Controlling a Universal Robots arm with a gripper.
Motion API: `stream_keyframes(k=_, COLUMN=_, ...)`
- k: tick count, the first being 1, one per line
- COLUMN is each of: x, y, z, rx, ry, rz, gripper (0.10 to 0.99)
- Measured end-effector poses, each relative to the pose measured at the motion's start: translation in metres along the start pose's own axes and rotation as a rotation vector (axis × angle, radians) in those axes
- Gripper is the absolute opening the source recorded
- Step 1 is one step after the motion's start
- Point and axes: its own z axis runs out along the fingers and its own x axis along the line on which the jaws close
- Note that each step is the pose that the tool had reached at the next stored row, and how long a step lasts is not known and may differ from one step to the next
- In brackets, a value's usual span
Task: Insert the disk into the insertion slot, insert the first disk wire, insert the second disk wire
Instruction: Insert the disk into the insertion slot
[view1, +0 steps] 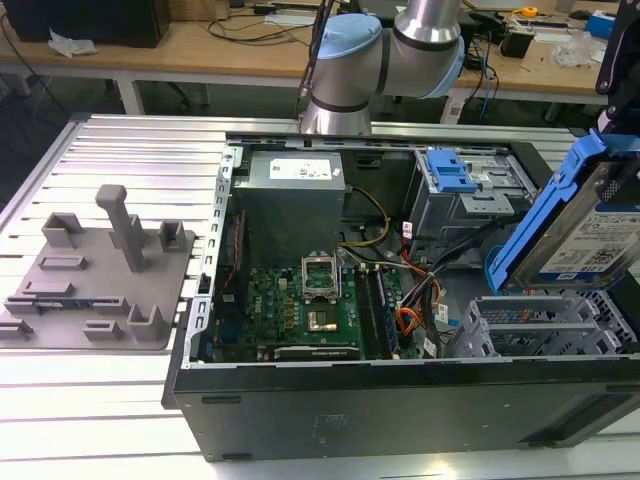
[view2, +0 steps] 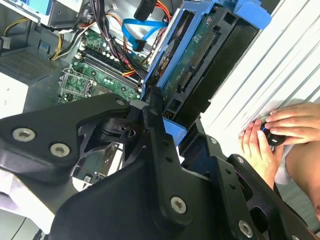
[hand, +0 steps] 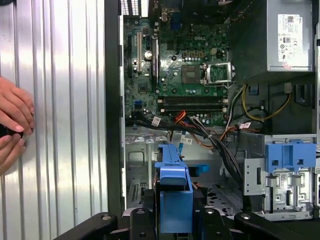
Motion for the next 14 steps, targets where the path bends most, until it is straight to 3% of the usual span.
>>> stream_keyframes(k=14, x=-0.0003, y=-0.0037, z=0.009, rx=-0.002, ry=0.0, rz=0.0, gripper=0.365)
